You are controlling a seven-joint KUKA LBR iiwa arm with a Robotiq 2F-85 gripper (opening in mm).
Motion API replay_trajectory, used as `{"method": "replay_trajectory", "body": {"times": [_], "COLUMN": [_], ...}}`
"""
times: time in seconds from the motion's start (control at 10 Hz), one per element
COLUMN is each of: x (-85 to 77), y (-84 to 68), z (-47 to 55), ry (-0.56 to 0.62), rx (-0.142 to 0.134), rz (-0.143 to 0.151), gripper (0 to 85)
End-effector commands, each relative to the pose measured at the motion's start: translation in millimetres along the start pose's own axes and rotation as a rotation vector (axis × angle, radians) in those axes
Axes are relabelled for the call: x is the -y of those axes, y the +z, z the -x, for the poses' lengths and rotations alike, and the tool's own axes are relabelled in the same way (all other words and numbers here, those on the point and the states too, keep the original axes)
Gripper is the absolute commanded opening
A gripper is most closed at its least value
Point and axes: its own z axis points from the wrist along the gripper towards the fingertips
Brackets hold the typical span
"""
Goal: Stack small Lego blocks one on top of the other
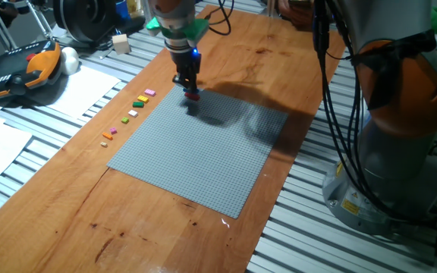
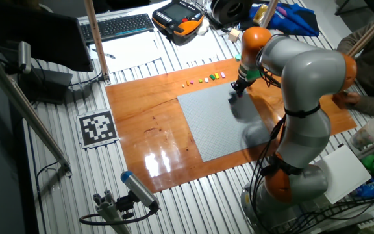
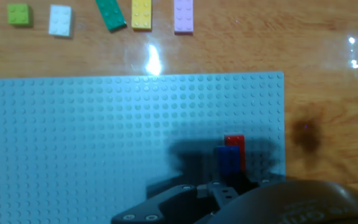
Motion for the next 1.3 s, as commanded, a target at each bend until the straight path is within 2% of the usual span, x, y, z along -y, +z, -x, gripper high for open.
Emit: {"method": "replay_trajectory", "body": {"times": [0.0, 0.3, 0.6, 1.2], "x": [0.7, 2.2, 6.1, 8.5], "y": [1.6, 6.5, 18.3, 21.9], "z": [0.0, 0.3, 3.0, 2.1], "ry": [0.000, -0.005, -0.007, -0.006], "rx": [0.005, 0.015, 0.041, 0.037], "rz": [-0.001, -0.007, -0.010, 0.007], "gripper": [0.0, 0.0, 0.0, 0.0]}}
